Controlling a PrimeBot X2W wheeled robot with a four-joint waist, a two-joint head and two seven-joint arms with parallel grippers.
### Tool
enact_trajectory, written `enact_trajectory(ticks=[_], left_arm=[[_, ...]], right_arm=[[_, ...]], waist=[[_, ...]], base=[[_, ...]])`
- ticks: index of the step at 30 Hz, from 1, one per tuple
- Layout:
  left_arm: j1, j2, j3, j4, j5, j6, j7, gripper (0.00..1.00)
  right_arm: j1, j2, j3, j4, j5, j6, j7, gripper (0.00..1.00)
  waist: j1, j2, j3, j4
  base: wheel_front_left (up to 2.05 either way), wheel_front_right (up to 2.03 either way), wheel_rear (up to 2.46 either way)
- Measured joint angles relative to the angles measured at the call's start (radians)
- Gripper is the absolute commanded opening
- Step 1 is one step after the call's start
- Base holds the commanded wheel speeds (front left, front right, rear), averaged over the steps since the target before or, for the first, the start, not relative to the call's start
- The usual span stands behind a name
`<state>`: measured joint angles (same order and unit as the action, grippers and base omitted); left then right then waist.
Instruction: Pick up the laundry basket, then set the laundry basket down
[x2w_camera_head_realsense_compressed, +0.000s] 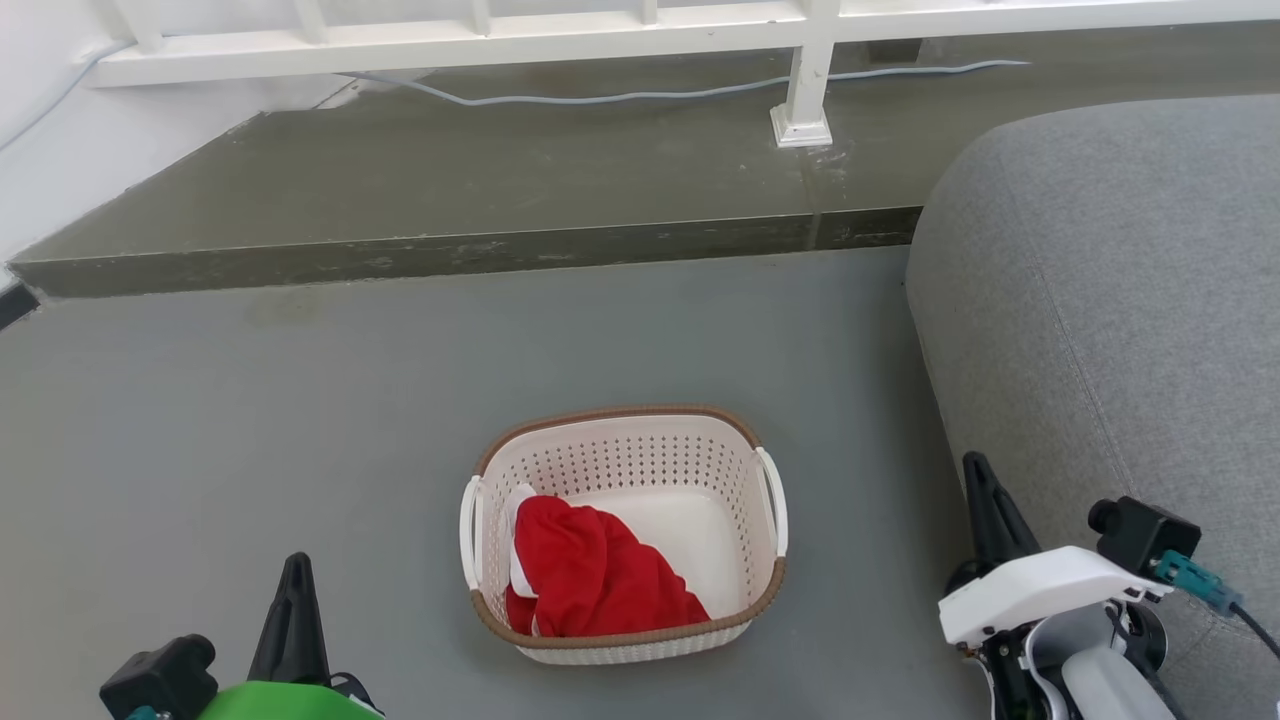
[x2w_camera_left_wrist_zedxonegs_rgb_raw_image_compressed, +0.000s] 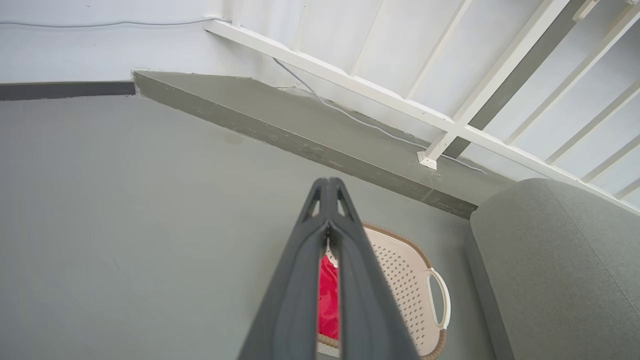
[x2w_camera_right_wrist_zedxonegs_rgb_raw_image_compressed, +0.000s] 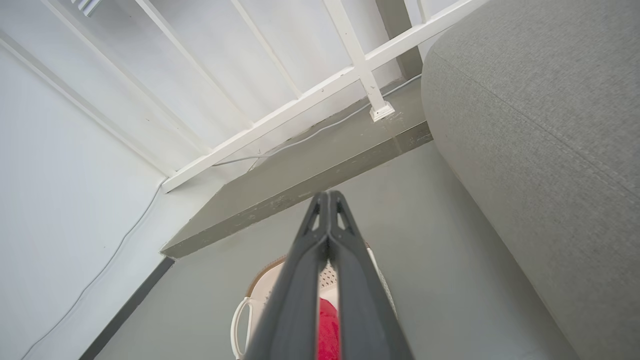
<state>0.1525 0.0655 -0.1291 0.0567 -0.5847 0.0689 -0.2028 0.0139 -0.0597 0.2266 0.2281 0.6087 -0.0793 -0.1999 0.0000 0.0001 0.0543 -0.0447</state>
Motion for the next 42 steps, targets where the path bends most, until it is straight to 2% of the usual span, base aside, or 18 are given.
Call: enact_trajectory(ticks=[42], left_arm=[[-0.081,0.018,0.060,0.094,-0.568,-0.084,0.127,0.00]], right_arm=[[-0.015,-0.014,-0.143,0.006,0.548,0.091,0.128,0.00]], waist=[[0.0000,0.0000,-0.026,0.023]], base=[[0.00,0.00,0.00]])
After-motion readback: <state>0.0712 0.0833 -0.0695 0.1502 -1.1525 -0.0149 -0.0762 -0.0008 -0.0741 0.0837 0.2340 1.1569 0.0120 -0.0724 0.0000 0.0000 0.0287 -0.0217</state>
